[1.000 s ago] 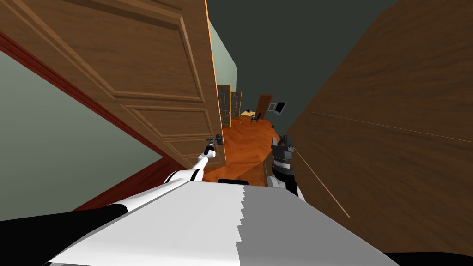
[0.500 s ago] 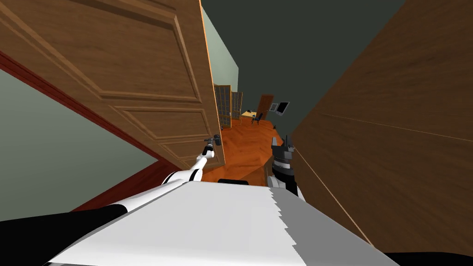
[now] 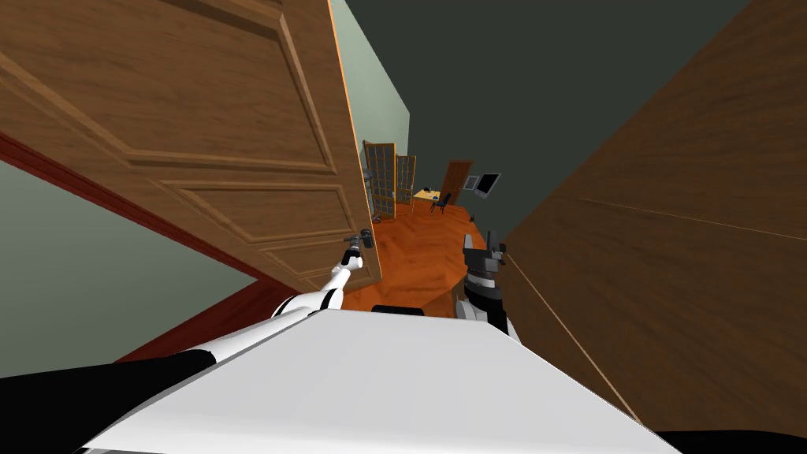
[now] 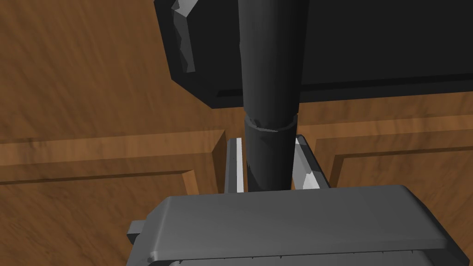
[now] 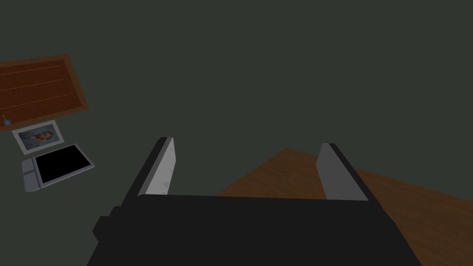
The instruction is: Push the door open
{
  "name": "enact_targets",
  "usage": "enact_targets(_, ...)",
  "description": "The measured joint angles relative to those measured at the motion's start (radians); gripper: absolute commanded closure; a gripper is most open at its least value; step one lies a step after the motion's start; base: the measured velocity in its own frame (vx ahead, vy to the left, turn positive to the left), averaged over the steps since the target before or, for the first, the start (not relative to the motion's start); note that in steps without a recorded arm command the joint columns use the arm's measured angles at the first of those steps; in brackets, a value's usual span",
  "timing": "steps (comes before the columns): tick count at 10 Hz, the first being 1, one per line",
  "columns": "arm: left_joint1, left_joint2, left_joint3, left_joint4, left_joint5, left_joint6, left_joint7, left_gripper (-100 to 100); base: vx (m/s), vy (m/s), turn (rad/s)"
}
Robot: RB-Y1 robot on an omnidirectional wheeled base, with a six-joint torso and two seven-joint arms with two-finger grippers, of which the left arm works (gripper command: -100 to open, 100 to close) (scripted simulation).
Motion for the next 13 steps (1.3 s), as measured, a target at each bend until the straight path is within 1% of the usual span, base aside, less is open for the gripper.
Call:
enact_targets(1, -0.006, 0.006, 0.005, 0.014, 0.002, -0.007, -0.001, 100, 0.136, -0.073, 0.042)
enact_targets(5, -0.005, 0.023, 0.035, 0.042, 0.013, -0.023, -0.009, 100, 0.136, -0.053, 0.049)
enact_targets(7, -0.005, 0.03, 0.044, 0.046, 0.016, -0.027, -0.01, 100, 0.152, -0.038, 0.051)
enact_targets(8, -0.007, 0.033, 0.054, 0.057, 0.019, -0.028, -0.015, 100, 0.2, -0.029, 0.05)
enact_targets(9, 0.003, 0.033, 0.063, 0.045, 0.023, -0.022, -0.019, 100, 0.201, -0.041, 0.044)
enact_targets(10, 0.001, 0.039, 0.073, 0.051, 0.026, -0.025, -0.022, 100, 0.226, -0.051, 0.061)
enact_targets(11, 0.007, 0.039, 0.087, 0.038, 0.03, -0.021, -0.03, 100, 0.217, -0.033, 0.059)
enact_targets(12, -0.004, 0.052, 0.096, 0.064, 0.035, -0.03, -0.032, 100, 0.195, -0.047, 0.045)
enact_targets(13, 0.004, 0.056, 0.107, 0.052, 0.039, -0.031, -0.034, 100, 0.209, -0.056, 0.055)
